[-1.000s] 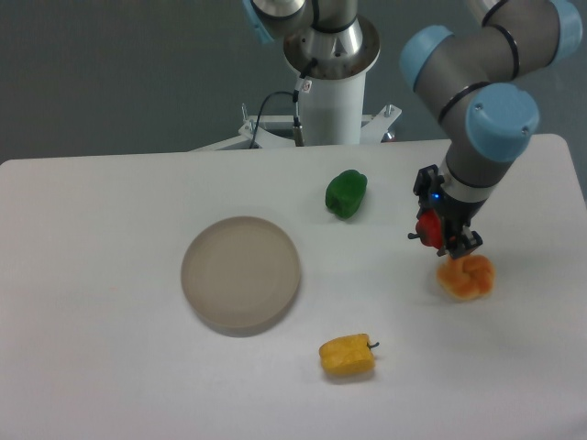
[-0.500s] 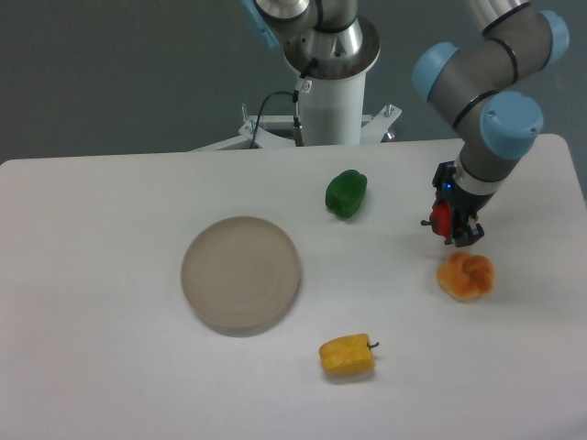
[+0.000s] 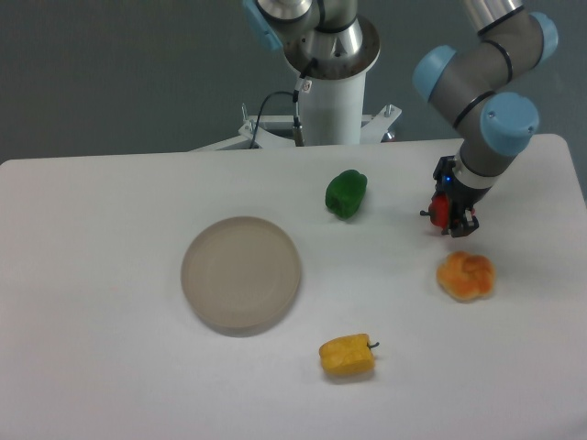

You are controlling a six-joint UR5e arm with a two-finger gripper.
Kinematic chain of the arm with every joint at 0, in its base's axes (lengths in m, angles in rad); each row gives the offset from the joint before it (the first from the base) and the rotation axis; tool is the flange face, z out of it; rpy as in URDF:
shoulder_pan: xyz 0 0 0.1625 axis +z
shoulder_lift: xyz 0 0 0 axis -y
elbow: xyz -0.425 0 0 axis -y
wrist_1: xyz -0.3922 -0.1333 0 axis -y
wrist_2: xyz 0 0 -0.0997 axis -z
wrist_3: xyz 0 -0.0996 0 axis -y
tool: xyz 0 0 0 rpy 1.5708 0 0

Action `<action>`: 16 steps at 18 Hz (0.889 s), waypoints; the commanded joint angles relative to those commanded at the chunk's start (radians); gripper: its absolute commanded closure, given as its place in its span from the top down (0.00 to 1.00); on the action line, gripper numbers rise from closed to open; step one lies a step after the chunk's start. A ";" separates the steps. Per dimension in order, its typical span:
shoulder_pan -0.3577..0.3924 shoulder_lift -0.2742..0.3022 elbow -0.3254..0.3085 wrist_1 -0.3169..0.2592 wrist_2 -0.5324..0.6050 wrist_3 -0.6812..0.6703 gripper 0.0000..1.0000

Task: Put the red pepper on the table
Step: 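Lower the red pepper onto the table and open the gripper, then move the open gripper back over the orange item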

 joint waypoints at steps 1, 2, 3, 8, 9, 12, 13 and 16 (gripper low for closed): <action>0.002 0.000 0.000 0.000 0.002 0.000 0.45; 0.000 0.000 0.000 0.000 0.002 -0.002 0.53; -0.002 0.000 0.000 0.000 0.002 -0.003 0.75; -0.002 0.008 0.015 -0.008 0.005 -0.018 1.00; -0.002 0.012 0.023 -0.011 0.006 -0.021 1.00; -0.005 0.018 0.076 -0.050 0.005 -0.060 1.00; -0.012 0.021 0.113 -0.087 0.005 -0.092 1.00; -0.078 -0.008 0.276 -0.225 0.003 -0.173 1.00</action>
